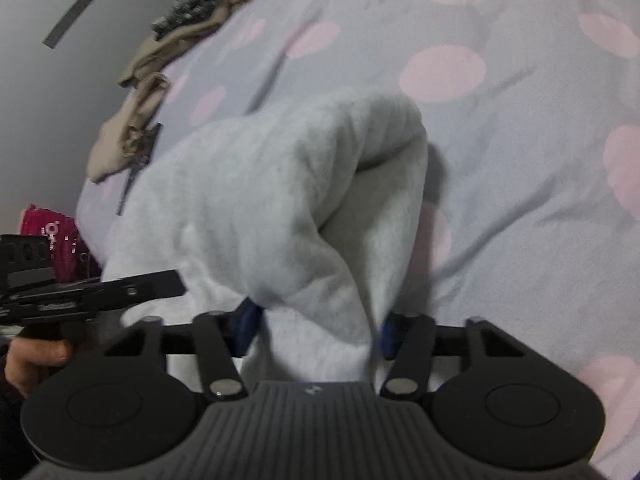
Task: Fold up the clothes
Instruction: 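Grip the sweatshirt bundle with the left tool while the right tool grips it, then lift the bundle with both tools and carry it toward the beige clothes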
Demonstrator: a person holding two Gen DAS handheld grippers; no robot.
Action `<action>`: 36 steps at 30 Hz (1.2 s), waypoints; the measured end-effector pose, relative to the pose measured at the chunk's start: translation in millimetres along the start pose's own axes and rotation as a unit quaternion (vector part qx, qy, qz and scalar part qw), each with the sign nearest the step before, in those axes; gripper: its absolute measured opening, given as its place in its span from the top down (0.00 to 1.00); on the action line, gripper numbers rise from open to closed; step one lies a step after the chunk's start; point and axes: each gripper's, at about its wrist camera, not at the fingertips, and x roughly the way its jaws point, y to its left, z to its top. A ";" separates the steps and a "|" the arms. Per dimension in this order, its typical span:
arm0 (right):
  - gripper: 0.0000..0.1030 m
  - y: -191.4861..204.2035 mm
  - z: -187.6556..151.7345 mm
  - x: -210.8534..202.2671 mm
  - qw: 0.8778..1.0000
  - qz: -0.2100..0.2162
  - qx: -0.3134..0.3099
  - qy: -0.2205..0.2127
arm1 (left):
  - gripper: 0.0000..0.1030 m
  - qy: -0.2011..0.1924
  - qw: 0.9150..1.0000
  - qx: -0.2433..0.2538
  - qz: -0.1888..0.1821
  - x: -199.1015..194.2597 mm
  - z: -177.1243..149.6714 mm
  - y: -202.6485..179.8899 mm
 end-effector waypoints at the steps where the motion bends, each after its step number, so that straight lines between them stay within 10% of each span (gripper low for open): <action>1: 0.50 3.7 -1.7 -5.2 1.000 0.001 -0.004 -0.003 | 0.56 -0.002 1.000 0.003 0.000 -2.8 -0.6 -3.3; 24: 0.52 61.5 3.8 -89.9 0.990 0.059 -0.040 -0.120 | 0.57 -0.071 0.994 0.086 0.012 -86.7 43.5 -70.7; 36: 0.52 142.4 48.1 -167.2 0.964 0.109 -0.080 -0.230 | 0.57 -0.122 0.979 0.161 0.022 -188.8 112.8 -132.9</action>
